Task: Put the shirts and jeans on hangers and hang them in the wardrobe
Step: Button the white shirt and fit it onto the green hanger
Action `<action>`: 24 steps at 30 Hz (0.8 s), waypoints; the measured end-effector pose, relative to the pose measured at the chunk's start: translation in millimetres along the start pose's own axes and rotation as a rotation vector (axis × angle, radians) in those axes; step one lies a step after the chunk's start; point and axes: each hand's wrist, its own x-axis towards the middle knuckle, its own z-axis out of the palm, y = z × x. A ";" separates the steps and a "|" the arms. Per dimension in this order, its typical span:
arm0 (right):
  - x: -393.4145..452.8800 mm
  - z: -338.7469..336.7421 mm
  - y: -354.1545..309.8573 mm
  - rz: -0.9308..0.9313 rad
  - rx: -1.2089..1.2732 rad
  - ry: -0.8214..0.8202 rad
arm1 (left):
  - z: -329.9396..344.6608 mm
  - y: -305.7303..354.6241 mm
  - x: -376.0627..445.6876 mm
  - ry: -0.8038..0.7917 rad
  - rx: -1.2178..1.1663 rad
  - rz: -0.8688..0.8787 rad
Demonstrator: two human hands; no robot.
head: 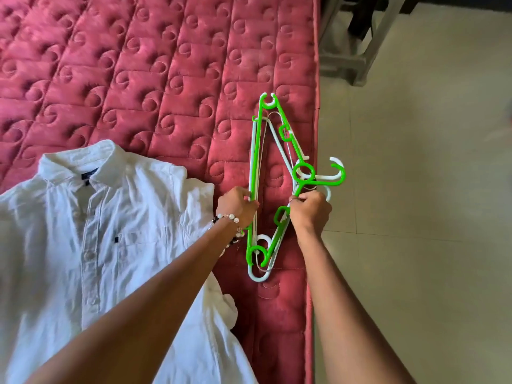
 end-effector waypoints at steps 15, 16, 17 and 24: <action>-21.3 15.7 -9.5 0.046 0.173 0.053 | -25.9 -25.4 -9.3 -0.300 -0.378 -0.042; -25.6 14.9 -11.3 0.044 0.298 0.043 | -29.7 -25.4 -12.5 -0.295 -0.441 -0.059; -32.2 14.0 -15.0 0.046 0.460 -0.002 | -34.8 -26.0 -16.1 -0.294 -0.522 -0.090; -104.4 25.6 -70.7 -0.048 0.821 -0.498 | -112.9 -48.2 -26.6 -0.114 -1.102 -0.093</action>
